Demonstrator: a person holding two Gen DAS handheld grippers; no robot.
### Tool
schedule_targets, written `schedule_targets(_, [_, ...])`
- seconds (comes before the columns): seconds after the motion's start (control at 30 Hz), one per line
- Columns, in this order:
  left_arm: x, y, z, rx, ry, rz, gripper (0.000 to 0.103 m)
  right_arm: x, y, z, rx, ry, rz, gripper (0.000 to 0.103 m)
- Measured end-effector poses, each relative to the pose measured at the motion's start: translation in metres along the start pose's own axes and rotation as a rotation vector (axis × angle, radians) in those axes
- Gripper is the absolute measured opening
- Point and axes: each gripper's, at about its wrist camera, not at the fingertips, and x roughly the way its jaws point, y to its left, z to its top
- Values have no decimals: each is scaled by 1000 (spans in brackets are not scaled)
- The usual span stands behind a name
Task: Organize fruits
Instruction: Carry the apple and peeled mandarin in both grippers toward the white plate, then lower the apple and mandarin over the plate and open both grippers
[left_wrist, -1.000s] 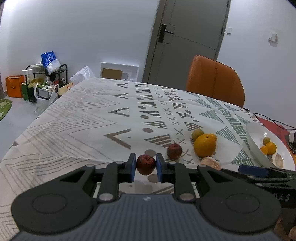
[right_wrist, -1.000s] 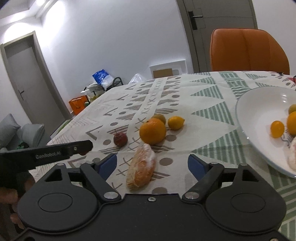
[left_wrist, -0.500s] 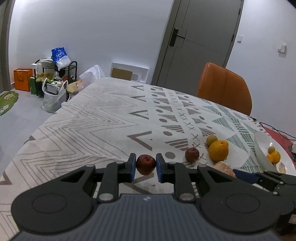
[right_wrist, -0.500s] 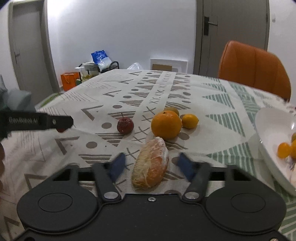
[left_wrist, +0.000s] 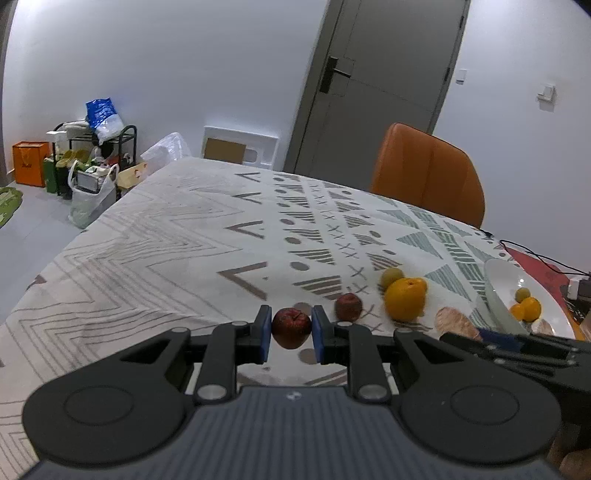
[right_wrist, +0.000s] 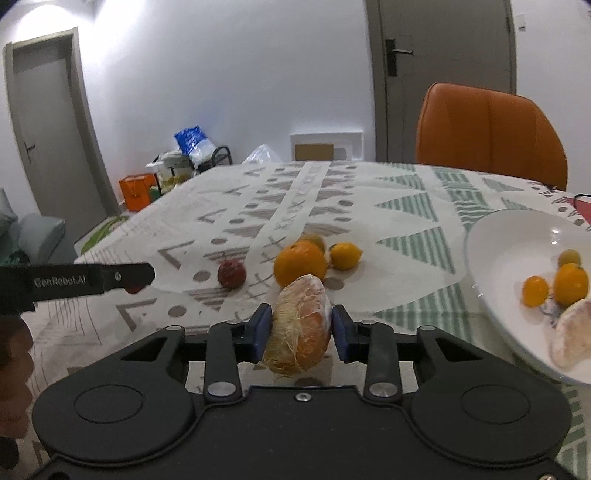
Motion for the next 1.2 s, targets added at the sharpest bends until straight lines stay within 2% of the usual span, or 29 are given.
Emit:
schedule_targets(0.33, [3, -24, 2, 33, -3, -35, 21, -22, -26, 9, 44, -72, -39, 33])
schedule_targets(0.77, [8, -51, 5, 76, -4, -64, 21, -39, -61, 8, 100, -114, -96, 33])
schedule_targets(1.2, [17, -99, 7, 141, -10, -114, 21, -54, -113, 1, 167, -135, -168, 33])
